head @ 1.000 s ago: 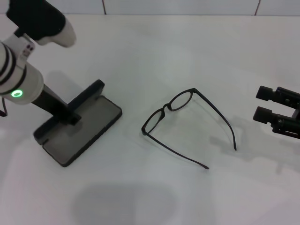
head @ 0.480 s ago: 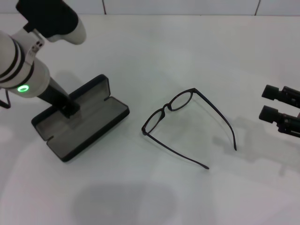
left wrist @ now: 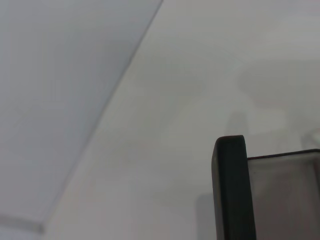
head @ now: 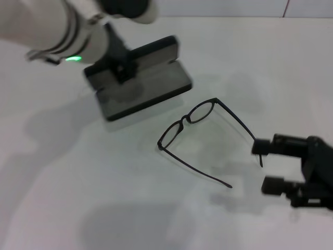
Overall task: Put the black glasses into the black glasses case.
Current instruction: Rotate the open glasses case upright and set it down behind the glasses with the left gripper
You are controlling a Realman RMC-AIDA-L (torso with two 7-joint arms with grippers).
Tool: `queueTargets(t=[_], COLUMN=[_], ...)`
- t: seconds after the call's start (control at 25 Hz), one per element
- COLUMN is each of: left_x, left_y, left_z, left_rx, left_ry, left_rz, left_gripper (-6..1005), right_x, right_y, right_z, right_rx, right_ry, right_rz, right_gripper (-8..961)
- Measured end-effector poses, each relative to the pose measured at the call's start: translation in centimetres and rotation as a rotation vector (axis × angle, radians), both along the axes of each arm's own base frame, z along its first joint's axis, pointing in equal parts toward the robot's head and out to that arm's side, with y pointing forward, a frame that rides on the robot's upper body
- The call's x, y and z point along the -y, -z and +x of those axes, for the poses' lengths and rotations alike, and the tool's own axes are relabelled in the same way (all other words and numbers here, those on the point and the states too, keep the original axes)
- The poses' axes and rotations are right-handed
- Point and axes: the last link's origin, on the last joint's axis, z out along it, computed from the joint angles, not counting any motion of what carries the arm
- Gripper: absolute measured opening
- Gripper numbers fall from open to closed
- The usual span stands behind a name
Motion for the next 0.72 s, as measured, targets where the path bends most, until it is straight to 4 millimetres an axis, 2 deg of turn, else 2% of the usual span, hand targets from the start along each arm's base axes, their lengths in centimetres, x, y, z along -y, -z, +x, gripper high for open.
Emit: queueTargets(t=[0.16,0.32,0.36,0.4,0.56,0.72], left_x=[-1.5,-2.7,-2.7,-3.1,-3.2,-2.4], left_y=[2.6,5.2,5.2,6.4,7.6,9.0], left_z=[0.9,0.9,0.9,0.5,0.0,-0.4], left_rx=[-0.029,-0.059,-0.059,-0.069,-0.090,-0.118], left_ry=[0.121,0.213,0.213,0.246,0.269,0.284], left_rz=[-0.025,-0.041,-0.041,-0.040,-0.061,-0.105], left_gripper=[190,191,191,191,192,193], right_x=[0.9,1.4,1.4,1.5,1.6,1.5], right_y=[0.8,1.2,1.3,1.3,1.3,1.3], right_z=[-0.6,-0.6,-0.5,-0.5,-0.4,-0.3], right_rx=[-0.018,-0.021,-0.024,-0.026,-0.033,-0.034], right_ry=[-0.030,-0.032,-0.029,-0.027,-0.017,-0.009], right_rz=[-0.048,-0.071,-0.073,-0.074,-0.070,-0.066], right_gripper=[719,718,717,717,716,715])
